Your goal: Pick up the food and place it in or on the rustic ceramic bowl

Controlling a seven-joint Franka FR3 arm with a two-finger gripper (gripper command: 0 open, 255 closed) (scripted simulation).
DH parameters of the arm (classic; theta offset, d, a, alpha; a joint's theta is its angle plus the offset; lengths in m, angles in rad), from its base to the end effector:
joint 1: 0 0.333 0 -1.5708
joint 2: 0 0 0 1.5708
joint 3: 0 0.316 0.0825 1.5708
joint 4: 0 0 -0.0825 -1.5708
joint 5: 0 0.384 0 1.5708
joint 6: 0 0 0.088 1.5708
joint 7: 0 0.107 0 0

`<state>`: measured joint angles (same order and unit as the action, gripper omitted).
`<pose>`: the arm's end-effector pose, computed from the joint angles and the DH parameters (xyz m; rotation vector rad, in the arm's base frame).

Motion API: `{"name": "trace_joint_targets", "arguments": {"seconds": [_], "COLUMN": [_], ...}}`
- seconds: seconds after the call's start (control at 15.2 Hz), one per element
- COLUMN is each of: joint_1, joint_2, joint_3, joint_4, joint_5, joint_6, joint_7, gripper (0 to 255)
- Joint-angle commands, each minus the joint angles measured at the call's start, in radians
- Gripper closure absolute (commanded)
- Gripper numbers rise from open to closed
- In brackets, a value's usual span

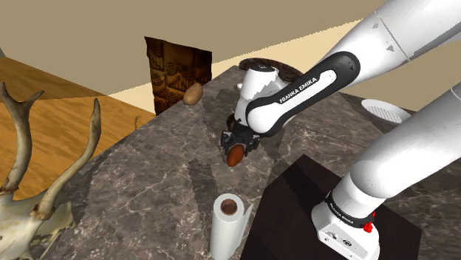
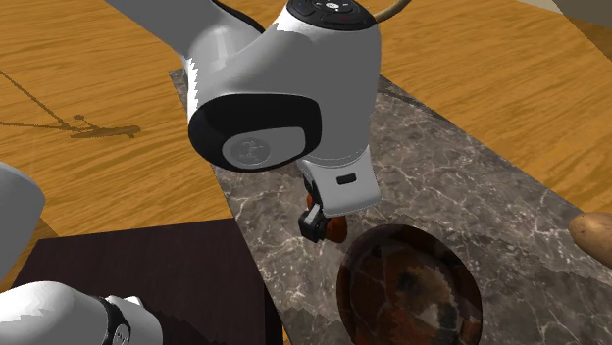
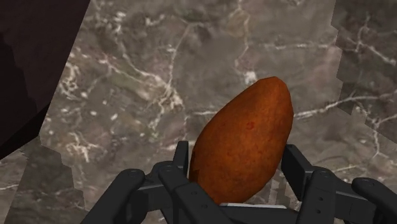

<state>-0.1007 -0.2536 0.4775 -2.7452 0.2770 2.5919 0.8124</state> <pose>0.3730 0.1317 0.2958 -2.8888 1.0137 -0.0764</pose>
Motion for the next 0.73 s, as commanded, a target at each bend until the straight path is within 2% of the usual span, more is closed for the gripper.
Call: {"name": "trace_joint_targets", "arguments": {"seconds": [0.0,0.66], "joint_1": [0.004,0.017], "joint_2": [-0.027,-0.157], "joint_3": [-0.007,-0.042], "joint_4": [0.005,0.058], "joint_5": [0.007,0.016], "joint_6": [-0.033,-0.213], "joint_7": [-0.006,-0.016], "gripper": [255,255]}}
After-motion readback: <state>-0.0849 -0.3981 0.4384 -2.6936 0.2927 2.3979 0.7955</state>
